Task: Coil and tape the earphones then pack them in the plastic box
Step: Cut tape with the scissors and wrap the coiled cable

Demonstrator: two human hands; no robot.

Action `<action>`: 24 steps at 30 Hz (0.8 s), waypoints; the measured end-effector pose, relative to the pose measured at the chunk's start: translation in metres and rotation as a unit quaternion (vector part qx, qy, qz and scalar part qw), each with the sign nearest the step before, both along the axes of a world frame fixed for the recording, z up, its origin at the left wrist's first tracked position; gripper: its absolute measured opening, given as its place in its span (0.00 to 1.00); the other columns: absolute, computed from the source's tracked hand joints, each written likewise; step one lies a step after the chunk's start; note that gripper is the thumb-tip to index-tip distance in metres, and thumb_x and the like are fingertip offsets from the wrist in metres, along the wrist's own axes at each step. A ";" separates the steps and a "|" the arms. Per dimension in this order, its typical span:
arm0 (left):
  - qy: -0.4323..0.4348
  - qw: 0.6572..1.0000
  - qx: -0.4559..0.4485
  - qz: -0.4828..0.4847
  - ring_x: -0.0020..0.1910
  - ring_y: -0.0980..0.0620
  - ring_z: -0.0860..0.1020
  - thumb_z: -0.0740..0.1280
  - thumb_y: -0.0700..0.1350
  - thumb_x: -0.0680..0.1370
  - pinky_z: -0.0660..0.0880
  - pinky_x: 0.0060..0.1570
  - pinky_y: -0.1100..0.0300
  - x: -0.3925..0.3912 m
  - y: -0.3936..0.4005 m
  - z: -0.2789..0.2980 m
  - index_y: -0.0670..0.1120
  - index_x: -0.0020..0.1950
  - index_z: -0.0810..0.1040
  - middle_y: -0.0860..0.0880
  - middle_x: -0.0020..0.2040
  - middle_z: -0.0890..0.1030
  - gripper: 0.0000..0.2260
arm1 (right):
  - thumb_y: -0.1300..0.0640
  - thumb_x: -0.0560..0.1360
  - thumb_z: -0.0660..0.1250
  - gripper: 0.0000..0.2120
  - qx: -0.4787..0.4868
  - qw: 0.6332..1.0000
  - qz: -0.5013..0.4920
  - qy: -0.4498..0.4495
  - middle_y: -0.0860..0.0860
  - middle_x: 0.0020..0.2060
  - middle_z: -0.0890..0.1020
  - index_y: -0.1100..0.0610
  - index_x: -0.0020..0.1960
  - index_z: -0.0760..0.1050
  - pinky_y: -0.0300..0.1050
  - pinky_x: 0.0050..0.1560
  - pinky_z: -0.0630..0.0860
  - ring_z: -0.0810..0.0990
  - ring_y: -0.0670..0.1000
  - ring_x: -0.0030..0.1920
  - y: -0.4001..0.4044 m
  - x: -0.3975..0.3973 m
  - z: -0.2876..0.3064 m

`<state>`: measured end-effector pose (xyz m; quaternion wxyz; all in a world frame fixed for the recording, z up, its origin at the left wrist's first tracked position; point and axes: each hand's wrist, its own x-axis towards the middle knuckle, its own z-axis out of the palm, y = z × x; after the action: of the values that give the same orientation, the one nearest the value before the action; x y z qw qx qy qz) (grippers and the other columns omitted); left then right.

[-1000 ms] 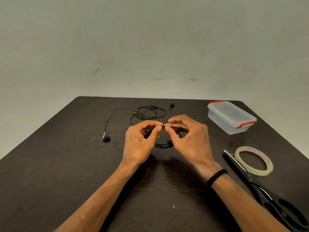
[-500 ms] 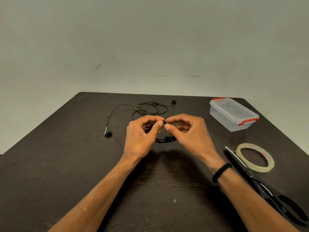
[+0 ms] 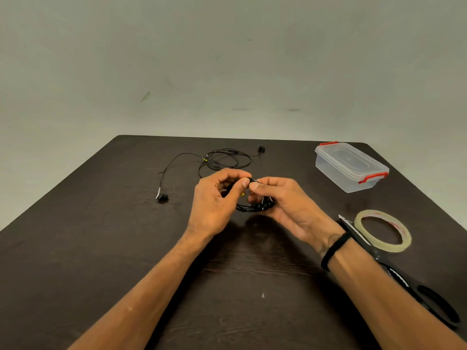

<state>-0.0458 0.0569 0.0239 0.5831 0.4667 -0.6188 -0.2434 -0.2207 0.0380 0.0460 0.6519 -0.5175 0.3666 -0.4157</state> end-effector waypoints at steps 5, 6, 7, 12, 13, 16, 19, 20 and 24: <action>0.024 0.999 0.032 0.018 0.45 0.52 0.87 0.74 0.42 0.79 0.84 0.53 0.46 0.002 -0.001 -0.003 0.47 0.53 0.88 0.52 0.46 0.88 0.04 | 0.57 0.75 0.79 0.06 -0.258 0.918 -0.118 0.276 0.47 0.39 0.86 0.52 0.44 0.82 0.38 0.43 0.79 0.85 0.44 0.39 -0.003 0.000 -0.009; 0.028 0.999 0.035 0.021 0.45 0.52 0.87 0.74 0.42 0.79 0.84 0.53 0.46 0.002 -0.001 -0.003 0.47 0.53 0.88 0.52 0.45 0.88 0.04 | 0.57 0.74 0.78 0.06 -0.301 0.889 -0.144 0.314 0.46 0.39 0.85 0.51 0.44 0.81 0.37 0.41 0.77 0.84 0.43 0.39 -0.003 0.002 -0.010; 0.031 0.999 0.036 0.023 0.45 0.53 0.87 0.75 0.42 0.79 0.84 0.53 0.47 0.001 0.000 -0.003 0.47 0.52 0.88 0.52 0.46 0.89 0.04 | 0.57 0.74 0.78 0.07 -0.336 0.864 -0.164 0.336 0.45 0.41 0.84 0.51 0.45 0.80 0.37 0.41 0.77 0.83 0.44 0.40 -0.002 0.003 -0.012; 0.033 0.998 0.041 0.029 0.47 0.55 0.87 0.75 0.43 0.78 0.85 0.53 0.50 0.000 -0.001 -0.003 0.47 0.51 0.89 0.53 0.46 0.89 0.04 | 0.53 0.76 0.76 0.06 -0.452 0.754 -0.232 0.417 0.45 0.45 0.79 0.51 0.47 0.79 0.48 0.39 0.78 0.78 0.48 0.41 0.000 0.007 -0.020; 0.033 0.998 0.042 0.031 0.46 0.55 0.87 0.75 0.43 0.78 0.85 0.53 0.51 0.000 -0.001 -0.003 0.47 0.51 0.89 0.53 0.45 0.89 0.04 | 0.51 0.76 0.76 0.06 -0.464 0.741 -0.239 0.422 0.45 0.45 0.79 0.51 0.47 0.79 0.46 0.38 0.77 0.78 0.48 0.41 0.001 0.008 -0.020; 0.033 0.998 0.048 0.037 0.44 0.54 0.87 0.75 0.42 0.78 0.84 0.50 0.55 0.001 0.000 -0.002 0.46 0.51 0.89 0.52 0.43 0.89 0.04 | 0.49 0.77 0.76 0.07 -0.471 0.741 -0.241 0.413 0.46 0.48 0.81 0.51 0.50 0.82 0.43 0.39 0.76 0.79 0.46 0.43 0.000 0.007 -0.019; 0.049 0.995 0.082 0.035 0.39 0.56 0.85 0.75 0.42 0.78 0.83 0.47 0.57 0.005 0.000 -0.002 0.46 0.50 0.89 0.49 0.41 0.88 0.04 | 0.48 0.75 0.77 0.09 -0.386 0.816 -0.216 0.371 0.42 0.46 0.85 0.48 0.54 0.83 0.46 0.46 0.83 0.83 0.44 0.44 0.000 0.007 -0.016; 0.053 0.993 0.099 0.033 0.38 0.56 0.84 0.75 0.42 0.78 0.82 0.46 0.57 0.008 0.003 -0.002 0.46 0.50 0.89 0.48 0.40 0.88 0.04 | 0.48 0.75 0.78 0.10 -0.337 0.851 -0.194 0.354 0.43 0.43 0.87 0.47 0.54 0.83 0.47 0.47 0.84 0.84 0.44 0.43 0.002 0.007 -0.014; 0.064 0.983 0.172 0.018 0.40 0.54 0.83 0.74 0.43 0.78 0.83 0.51 0.50 0.025 0.024 -0.003 0.46 0.49 0.89 0.46 0.42 0.88 0.04 | 0.51 0.74 0.80 0.09 -0.210 0.927 -0.120 0.285 0.48 0.37 0.89 0.51 0.50 0.83 0.52 0.49 0.86 0.89 0.49 0.41 0.013 0.010 -0.011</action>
<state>-0.0206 0.0811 0.0210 0.5370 0.5546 -0.5203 -0.3651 -0.2106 0.0510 0.0353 0.3409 -0.6915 0.5008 -0.3934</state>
